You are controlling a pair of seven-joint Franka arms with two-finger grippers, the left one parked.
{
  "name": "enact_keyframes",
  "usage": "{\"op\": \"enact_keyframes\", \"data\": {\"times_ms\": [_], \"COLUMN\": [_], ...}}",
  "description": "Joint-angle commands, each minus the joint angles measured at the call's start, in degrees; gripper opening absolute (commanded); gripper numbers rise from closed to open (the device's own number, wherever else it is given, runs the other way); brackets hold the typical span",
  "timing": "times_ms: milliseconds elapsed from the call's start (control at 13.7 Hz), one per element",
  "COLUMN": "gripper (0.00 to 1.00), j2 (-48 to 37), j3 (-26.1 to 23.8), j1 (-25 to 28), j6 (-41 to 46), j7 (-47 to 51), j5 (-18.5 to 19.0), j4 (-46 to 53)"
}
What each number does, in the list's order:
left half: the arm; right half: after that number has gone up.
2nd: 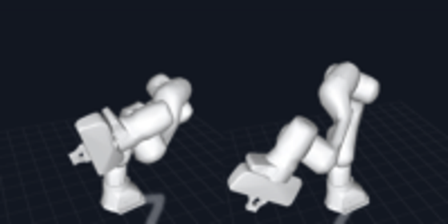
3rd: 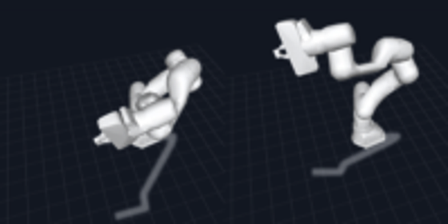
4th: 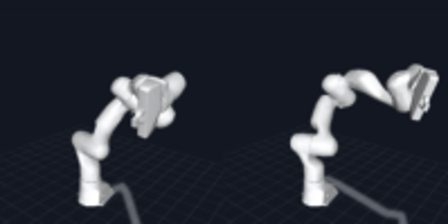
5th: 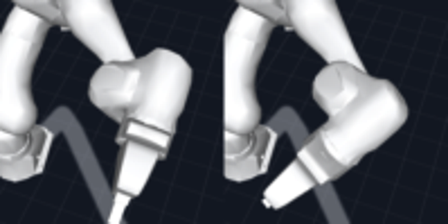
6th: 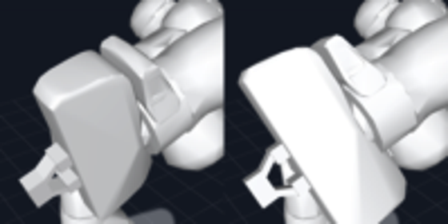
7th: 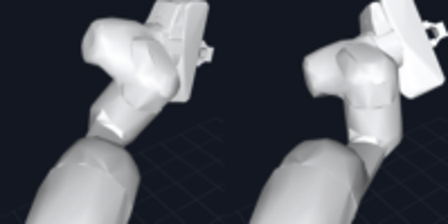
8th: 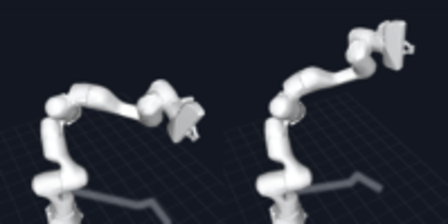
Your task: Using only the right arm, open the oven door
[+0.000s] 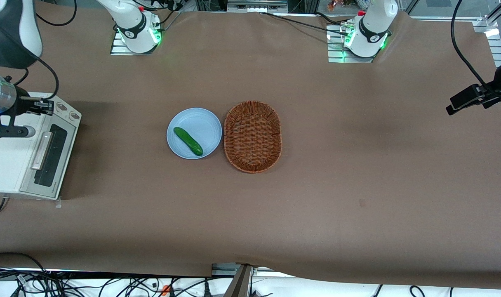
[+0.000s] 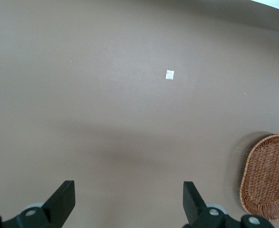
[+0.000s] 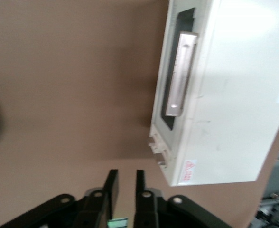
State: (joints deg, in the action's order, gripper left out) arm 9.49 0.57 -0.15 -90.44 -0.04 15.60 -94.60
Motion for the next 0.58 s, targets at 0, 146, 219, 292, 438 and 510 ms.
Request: {"op": "enact_keyframes", "data": {"times_ms": [0, 146, 219, 292, 438, 510], "gripper": [0.0, 0.0, 0.0, 0.0, 0.0, 0.0], "j2": [3.2, 4.0, 5.1, 5.9, 7.9, 9.0], "j3": [0.4, 0.4, 0.4, 0.4, 0.4, 0.4], "j1": [1.0, 1.1, 1.2, 1.2, 1.2, 1.1], "j6": [-5.7, -9.6, -11.4, -13.1, -15.4, -16.0], "j7": [5.4, 10.0, 13.0, 15.5, 19.7, 21.7], "j5": [6.3, 13.1, 17.6, 21.4, 26.3, 28.5], "j4": [-2.7, -5.7, -7.1, -8.2, -8.8, -8.7]}}
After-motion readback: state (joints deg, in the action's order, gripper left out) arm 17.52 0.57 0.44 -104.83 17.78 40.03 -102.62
